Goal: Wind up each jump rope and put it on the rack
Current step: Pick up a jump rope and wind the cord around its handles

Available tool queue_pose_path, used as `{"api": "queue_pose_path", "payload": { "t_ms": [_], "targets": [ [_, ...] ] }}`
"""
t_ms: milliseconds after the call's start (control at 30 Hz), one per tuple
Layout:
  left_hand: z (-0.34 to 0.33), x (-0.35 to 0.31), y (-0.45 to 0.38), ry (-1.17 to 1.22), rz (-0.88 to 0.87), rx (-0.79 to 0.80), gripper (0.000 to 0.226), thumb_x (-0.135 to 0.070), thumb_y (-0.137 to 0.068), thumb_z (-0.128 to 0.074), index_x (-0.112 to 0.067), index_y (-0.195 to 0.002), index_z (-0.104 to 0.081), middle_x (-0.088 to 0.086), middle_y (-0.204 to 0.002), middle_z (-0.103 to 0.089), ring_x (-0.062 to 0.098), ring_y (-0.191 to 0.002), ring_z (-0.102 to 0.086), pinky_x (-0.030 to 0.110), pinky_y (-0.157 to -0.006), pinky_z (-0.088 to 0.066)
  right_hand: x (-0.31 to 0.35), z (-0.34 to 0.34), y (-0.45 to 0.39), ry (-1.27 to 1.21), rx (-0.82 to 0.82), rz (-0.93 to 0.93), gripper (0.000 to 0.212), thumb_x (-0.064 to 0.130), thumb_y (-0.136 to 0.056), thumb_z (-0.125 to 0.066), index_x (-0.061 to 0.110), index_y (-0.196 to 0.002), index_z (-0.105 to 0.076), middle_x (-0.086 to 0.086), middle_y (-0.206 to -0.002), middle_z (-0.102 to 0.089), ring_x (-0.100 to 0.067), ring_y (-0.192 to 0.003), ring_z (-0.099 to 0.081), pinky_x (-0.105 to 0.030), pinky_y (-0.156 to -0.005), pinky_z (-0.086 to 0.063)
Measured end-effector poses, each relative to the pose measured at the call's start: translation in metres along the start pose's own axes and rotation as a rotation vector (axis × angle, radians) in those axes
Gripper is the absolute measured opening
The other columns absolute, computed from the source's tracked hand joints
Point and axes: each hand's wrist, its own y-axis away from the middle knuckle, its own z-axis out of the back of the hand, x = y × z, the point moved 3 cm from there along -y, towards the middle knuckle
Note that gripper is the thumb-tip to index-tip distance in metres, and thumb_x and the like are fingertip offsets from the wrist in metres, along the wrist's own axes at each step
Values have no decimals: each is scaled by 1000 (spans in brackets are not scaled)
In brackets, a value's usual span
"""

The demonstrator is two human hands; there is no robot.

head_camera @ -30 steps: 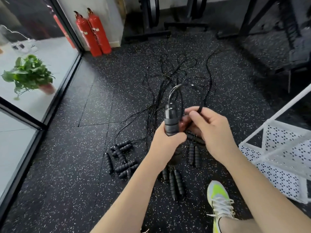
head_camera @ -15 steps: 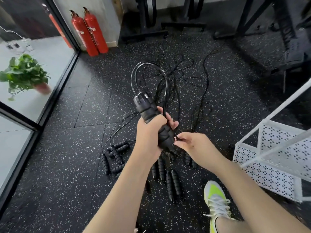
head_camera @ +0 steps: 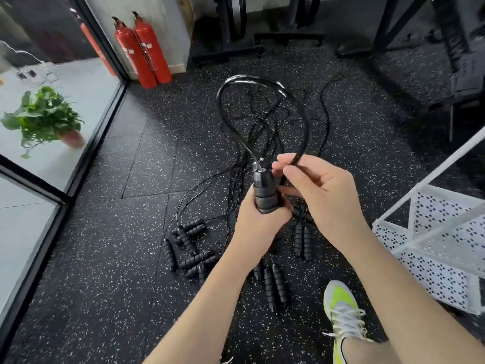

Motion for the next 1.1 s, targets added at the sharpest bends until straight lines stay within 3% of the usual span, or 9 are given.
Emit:
{"api": "queue_pose_path", "payload": {
  "t_ms": [67,200,367,500,567,733,867,967,1100],
  "targets": [
    [2,-3,-3,145,27,-47,36,-20,-58,-70,-19,-93,-66,16,-89,-70,26,-81,-57,41,-77,-50,-11,7,-1,69,26,-39,31,-1,-101,-53,17,-121,-70,4,-112,-74,-15,-105,-71,-39,-86,-61],
    [12,-15,-12,430,-9,-17,29,-15,-53,-71,-25,-81,-68,6,-77,-62,24,-72,-54,47,-82,-47,-34,13,2,258,244,-244,52,-13,-91,-44,21,-122,-69,9,-113,-74,-4,-109,-67,-32,-99,-51],
    [19,-20,-16,715,39,46,23,2,-70,-52,-7,-91,-50,7,-78,-57,16,-61,-55,33,-64,-54,-54,-3,18,492,629,-386,11,20,-99,-64,28,-95,-71,6,-97,-76,2,-88,-67,-26,-83,-51],
    [33,-13,-21,656,43,15,25,2,-70,-54,-6,-94,-55,17,-95,-71,30,-83,-72,46,-78,-62,-53,-6,18,507,444,-288,21,18,-100,-61,28,-86,-72,6,-87,-77,-15,-86,-72,-36,-89,-55],
    [37,-11,-20,494,33,18,25,2,-69,-55,-7,-91,-63,17,-105,-76,32,-96,-75,50,-79,-62,-41,-8,16,383,343,-196,22,9,-100,-60,24,-91,-72,0,-85,-77,-13,-84,-73,-23,-84,-56],
    [23,-3,-7,284,77,131,22,-4,-62,-67,-9,-83,-64,6,-70,-64,20,-63,-53,31,-65,-43,-14,-8,13,87,179,-126,16,3,-100,-58,7,-108,-71,-14,-82,-74,-17,-70,-71,-19,-68,-56],
    [16,7,-3,357,167,245,25,-14,-60,-71,-17,-84,-70,7,-81,-63,25,-78,-55,50,-87,-46,-11,-3,12,26,79,-213,13,10,-101,-59,12,-108,-69,-9,-76,-69,-20,-62,-67,-31,-51,-58],
    [13,11,-2,325,270,282,44,-16,-60,-72,-10,-104,-67,22,-101,-59,44,-99,-56,77,-102,-40,-16,5,10,167,-9,-179,11,16,-100,-62,20,-103,-71,-5,-77,-73,-25,-60,-67,-27,-42,-53],
    [9,11,5,315,338,405,44,-14,-63,-70,-6,-106,-63,26,-108,-67,43,-102,-64,65,-101,-46,-25,15,3,316,-108,-90,10,22,-98,-65,28,-98,-73,4,-76,-74,-19,-63,-69,-28,-59,-57]
  ]
}}
